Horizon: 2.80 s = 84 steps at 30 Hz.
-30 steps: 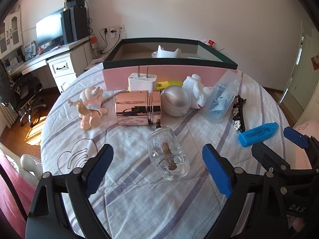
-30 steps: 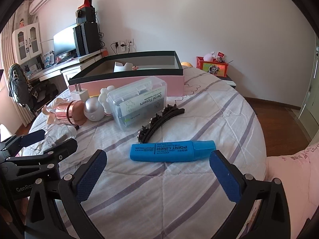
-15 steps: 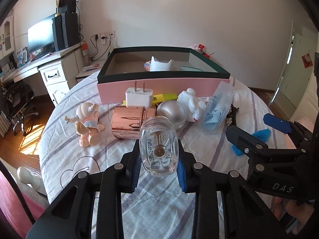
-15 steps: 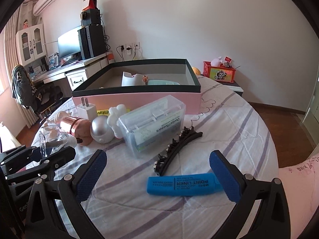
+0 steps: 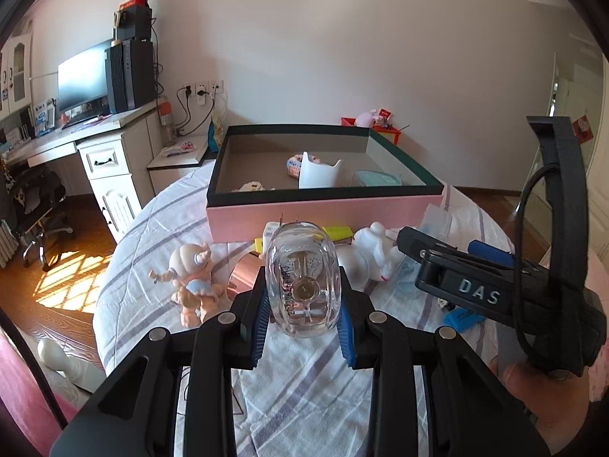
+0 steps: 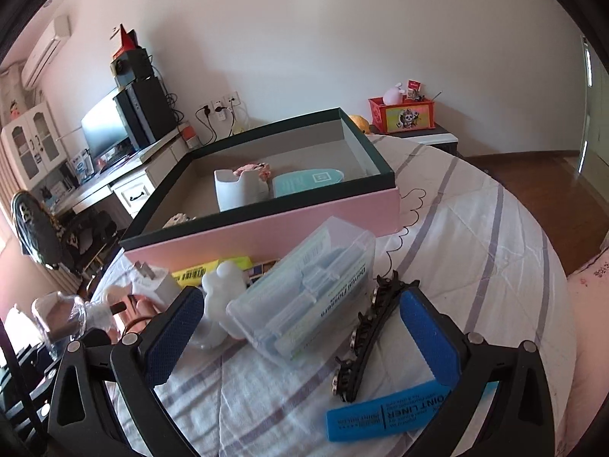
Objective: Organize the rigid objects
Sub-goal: 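Grasp the glass bottle with left tool while right tool grasps the clear case, then carry bottle and clear case into the pink box and open both tools, then lift both open tools up and away from the pink box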
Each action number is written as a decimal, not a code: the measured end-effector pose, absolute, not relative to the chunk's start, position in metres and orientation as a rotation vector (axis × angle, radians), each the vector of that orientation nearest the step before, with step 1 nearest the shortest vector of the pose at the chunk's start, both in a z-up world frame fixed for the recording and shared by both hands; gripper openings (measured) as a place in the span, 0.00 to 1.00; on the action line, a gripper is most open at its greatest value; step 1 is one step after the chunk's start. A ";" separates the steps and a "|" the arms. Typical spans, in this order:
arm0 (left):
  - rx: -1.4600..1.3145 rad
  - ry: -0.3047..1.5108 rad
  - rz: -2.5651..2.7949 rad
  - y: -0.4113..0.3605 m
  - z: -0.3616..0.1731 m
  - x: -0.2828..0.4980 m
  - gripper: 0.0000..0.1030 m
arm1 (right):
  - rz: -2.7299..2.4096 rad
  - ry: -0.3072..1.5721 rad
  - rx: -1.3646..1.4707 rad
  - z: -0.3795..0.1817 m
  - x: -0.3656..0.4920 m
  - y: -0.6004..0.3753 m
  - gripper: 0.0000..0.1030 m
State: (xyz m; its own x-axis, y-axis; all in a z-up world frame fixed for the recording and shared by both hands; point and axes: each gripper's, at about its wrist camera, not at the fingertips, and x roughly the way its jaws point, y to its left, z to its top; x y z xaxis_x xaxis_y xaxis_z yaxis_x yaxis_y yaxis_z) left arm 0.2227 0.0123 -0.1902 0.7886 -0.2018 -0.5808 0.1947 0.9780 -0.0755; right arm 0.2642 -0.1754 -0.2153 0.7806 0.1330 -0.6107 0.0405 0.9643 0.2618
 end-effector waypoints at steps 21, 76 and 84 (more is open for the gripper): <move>-0.004 0.665 -0.243 0.006 -0.199 0.239 0.30 | 0.075 0.750 0.183 -0.228 0.282 -0.194 0.40; 0.137 0.765 -0.184 -0.012 -0.179 0.453 0.61 | 0.120 0.678 -0.049 -0.172 0.402 -0.198 0.63; 0.078 0.551 -0.183 0.001 -0.124 0.352 1.00 | 0.145 0.533 -0.005 -0.126 0.313 -0.187 0.93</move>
State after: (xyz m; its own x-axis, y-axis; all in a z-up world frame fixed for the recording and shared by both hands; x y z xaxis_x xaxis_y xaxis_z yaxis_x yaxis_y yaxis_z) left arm 0.3519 0.0011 -0.1241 0.8363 -0.1519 -0.5269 0.1938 0.9807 0.0249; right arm 0.3133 -0.1868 -0.1260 0.8513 0.1364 -0.5066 -0.1390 0.9897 0.0328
